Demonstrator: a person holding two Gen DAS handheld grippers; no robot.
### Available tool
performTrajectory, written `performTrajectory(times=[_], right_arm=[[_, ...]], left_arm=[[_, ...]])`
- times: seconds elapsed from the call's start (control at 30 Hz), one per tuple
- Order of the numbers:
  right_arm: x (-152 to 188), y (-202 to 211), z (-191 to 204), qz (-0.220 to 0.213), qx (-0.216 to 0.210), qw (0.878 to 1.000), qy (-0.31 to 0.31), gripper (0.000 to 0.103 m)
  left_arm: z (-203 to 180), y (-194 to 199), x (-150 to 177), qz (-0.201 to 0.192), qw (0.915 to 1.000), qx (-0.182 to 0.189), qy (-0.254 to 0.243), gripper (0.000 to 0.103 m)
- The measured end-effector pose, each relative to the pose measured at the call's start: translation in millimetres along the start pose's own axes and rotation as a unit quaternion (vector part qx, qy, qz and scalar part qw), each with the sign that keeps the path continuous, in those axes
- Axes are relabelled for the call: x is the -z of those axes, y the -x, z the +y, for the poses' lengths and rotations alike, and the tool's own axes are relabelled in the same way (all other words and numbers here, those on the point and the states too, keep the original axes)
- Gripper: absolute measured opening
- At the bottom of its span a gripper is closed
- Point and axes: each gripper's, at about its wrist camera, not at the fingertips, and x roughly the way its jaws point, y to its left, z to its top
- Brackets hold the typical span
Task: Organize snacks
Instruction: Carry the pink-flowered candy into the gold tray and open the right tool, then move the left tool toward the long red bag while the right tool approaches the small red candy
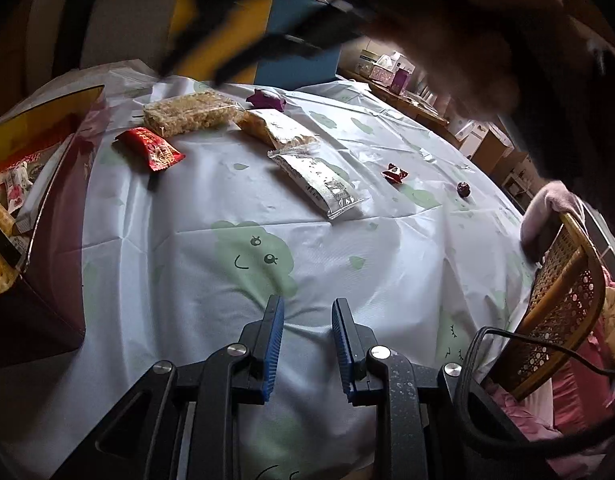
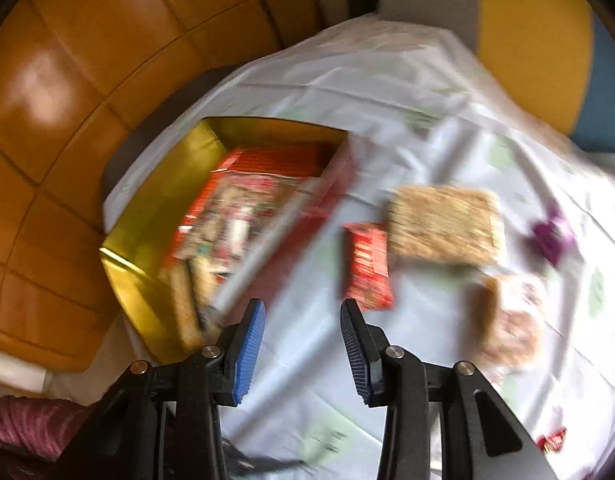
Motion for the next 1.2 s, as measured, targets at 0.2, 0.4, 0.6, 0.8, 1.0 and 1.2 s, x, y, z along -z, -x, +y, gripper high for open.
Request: performTrajectory(times=[0.2,0.4,0.6,0.8,1.0,1.2], right_arm=[[37,25,-53,-0.009,0.092,0.995,-0.038,0.04],[73,43,-117,-0.014,0.174,0.981,-0.085,0.04],[107,48,-181,-0.053,0.206,0.961,-0.178,0.04],[99,44,-187,-0.045,0.212,0.957,-0.192,0.04],[98,47,-187,-0.038,0.218,0.956,-0.19,0.04],[95,60,-178,-0.059,0.202,0.959,-0.188,0.04]], left_arm=[[-2,0,0,0.002,1.0,-0.007,-0.003,0.026],[0,-1,-4,0.013,0.9998,-0.007,0.011,0.026],[1,1,-15,0.039,0.9985,-0.018,0.035,0.026],[5,14,-36,0.03,0.9978,-0.041,0.044,0.026],[15,17,-67,0.025,0.9952,-0.071,0.061,0.026],[41,-3,-119,0.047,0.9824,-0.123,0.133,0.026]])
